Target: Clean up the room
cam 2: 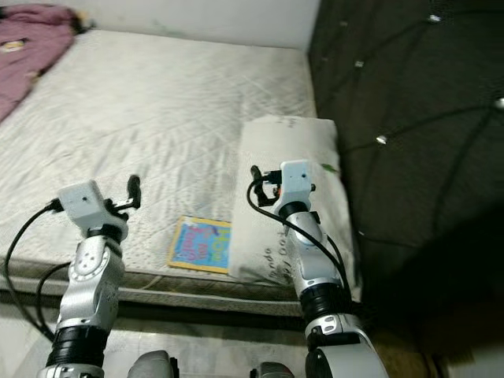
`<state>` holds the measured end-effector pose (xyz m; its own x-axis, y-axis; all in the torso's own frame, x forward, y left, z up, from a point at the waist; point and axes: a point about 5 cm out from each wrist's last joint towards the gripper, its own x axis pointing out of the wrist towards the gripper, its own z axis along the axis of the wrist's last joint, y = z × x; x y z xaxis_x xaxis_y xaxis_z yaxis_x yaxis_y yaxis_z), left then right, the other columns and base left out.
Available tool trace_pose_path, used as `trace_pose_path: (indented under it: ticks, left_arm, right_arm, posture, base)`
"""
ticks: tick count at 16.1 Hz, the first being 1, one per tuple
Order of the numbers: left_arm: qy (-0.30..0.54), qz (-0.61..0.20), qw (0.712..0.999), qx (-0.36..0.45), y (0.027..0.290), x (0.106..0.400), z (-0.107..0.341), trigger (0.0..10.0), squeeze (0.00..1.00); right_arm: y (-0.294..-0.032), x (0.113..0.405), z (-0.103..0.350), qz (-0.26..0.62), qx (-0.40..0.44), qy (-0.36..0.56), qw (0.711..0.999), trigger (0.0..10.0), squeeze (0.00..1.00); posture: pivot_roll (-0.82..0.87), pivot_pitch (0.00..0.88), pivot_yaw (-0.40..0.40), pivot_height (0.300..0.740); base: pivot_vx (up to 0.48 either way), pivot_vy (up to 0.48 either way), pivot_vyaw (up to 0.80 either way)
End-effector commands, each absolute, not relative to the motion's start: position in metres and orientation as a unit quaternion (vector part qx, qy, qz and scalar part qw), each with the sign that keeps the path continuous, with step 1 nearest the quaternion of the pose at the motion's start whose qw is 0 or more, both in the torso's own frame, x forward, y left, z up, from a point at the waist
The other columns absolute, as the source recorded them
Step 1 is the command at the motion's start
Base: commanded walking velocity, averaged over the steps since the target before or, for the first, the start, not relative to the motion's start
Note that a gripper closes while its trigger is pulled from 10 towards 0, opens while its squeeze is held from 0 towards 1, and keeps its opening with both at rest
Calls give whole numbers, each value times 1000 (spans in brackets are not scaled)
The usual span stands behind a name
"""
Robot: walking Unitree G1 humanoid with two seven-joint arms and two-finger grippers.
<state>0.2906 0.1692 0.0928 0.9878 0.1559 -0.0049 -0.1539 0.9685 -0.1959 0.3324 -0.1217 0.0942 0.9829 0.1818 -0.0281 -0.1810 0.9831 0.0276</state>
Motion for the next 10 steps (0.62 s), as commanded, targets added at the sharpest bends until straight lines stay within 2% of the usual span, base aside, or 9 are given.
trace_pose_path:
  ticks: [1, 10]
  left_arm:
    - [-6, 73, 993, -96, 168, 292, 94, 10000, 0]
    - [-9, 70, 993, -95, 165, 295, 96, 10000, 0]
  right_arm:
    - [-124, 333, 92, 88, 16, 22, 996, 10000, 0]
    - [-123, 334, 92, 90, 14, 25, 996, 10000, 0]
  posture:
    - [-1, 0, -37, 740]
    - [-1, 0, -41, 740]
  base:
    - [0, 270, -419]
    - [0, 273, 0]
